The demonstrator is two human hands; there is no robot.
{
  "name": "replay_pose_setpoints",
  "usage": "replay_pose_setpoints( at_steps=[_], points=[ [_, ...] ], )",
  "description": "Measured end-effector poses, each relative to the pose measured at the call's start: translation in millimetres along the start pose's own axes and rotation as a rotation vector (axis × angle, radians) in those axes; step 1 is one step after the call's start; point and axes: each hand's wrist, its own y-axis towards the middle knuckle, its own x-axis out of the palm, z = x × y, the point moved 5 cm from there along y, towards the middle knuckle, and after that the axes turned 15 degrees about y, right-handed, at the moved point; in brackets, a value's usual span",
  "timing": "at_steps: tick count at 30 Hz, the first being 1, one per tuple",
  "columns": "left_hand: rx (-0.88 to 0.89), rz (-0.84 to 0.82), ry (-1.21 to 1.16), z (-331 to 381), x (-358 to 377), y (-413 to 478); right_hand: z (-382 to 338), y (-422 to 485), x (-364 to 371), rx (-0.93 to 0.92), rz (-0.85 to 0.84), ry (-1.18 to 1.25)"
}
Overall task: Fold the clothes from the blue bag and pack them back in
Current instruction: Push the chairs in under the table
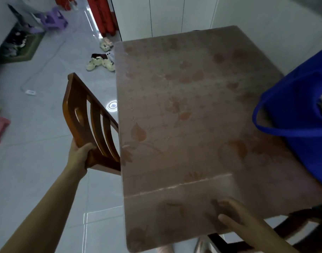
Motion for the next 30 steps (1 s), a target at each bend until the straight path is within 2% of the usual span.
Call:
replay_pose_setpoints(
  at_steps=[3, 5, 8, 15, 21, 25, 28, 30],
  points=[
    [0.013, -0.017, 0.018, 6, -10, 23, 1, 15, 7, -0.087, -0.052, -0.220],
    [0.017, -0.033, 0.023, 11, -15, 37, 6, 25, 16, -0.072, -0.133, -0.398],
    [0.005, -0.036, 0.025, 14, -25, 61, 10, 32, 25, -0.035, -0.210, -0.536],
    [-0.015, -0.068, 0.047, 16, -44, 105, 18, 35, 29, -0.016, -0.248, -0.596],
    [-0.027, -0.062, 0.042, 17, -42, 104, 23, 32, 35, -0.066, -0.172, -0.609],
    [-0.078, 0.074, -0.012, 21, -40, 90, 22, 32, 35, -0.074, -0.145, -0.574],
    [-0.044, 0.253, 0.112, 31, -38, 69, 17, 32, 35, -0.066, -0.145, -0.526],
    [-0.009, 0.271, 0.182, 36, -32, 60, 13, 32, 37, -0.058, -0.142, -0.505]
  ],
)
